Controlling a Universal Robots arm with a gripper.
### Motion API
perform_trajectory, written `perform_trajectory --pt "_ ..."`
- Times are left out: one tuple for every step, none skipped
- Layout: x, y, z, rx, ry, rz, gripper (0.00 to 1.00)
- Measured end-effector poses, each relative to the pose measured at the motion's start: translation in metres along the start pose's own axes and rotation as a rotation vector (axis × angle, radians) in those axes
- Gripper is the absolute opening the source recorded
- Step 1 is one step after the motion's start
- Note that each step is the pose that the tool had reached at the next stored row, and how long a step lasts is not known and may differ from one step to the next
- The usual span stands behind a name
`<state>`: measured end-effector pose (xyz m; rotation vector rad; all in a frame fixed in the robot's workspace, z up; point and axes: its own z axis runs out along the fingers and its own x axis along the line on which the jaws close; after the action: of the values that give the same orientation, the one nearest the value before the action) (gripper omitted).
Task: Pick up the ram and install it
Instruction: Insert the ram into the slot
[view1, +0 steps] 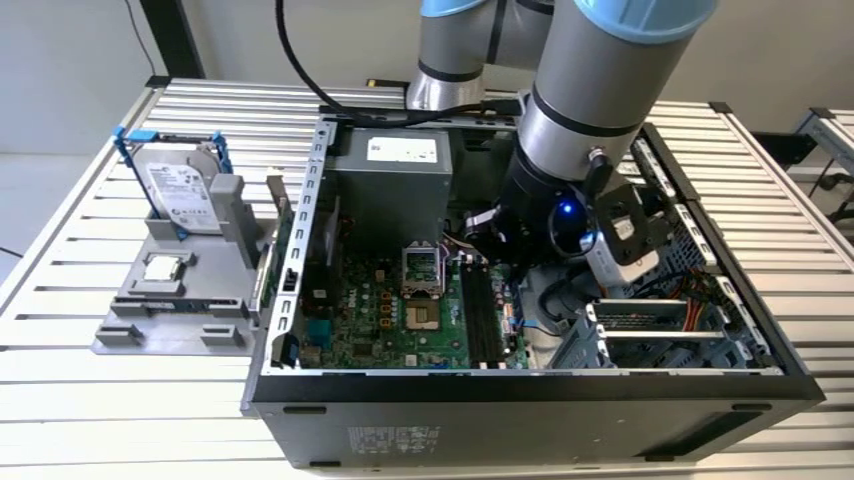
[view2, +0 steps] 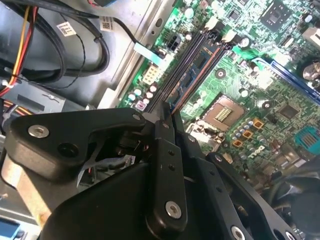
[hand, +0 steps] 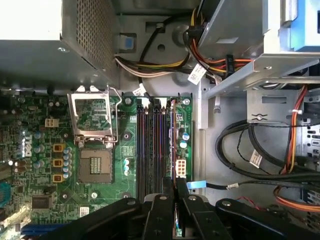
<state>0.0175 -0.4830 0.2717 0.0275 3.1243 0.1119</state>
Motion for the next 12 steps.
perform_trajectory --pt "0.0000 0.0000 0.0000 0.0001 0.0001 0.000 0.00" --pt "0.0000 0.0000 0.0002 0.0000 0.0009 0.000 0.00" --pt "0.0000 0.0002 0.0015 0.0000 0.0008 0.000 0.00" --pt "0.0000 0.0017 0.0035 0.0000 0.0008 0.000 0.00" --pt "0.0000 0.0032 0.0053 0.0004 0.0009 0.000 0.00" --pt "0.0001 0.0047 0.0073 0.0002 0.0009 0.000 0.00" --pt "0.0002 0.0064 0.0093 0.0003 0.0009 0.000 0.00" --pt "0.0002 0.0078 0.0112 0.0004 0.0009 0.000 0.00" --pt "0.0002 0.0082 0.0132 -0.0001 0.0008 0.000 0.00" --pt "0.0002 0.0081 0.0149 0.0004 0.0009 0.000 0.00" --pt "0.0002 0.0080 0.0168 0.0006 0.0009 0.000 0.00" --pt "0.0003 0.0078 0.0186 0.0007 0.0009 0.000 0.00"
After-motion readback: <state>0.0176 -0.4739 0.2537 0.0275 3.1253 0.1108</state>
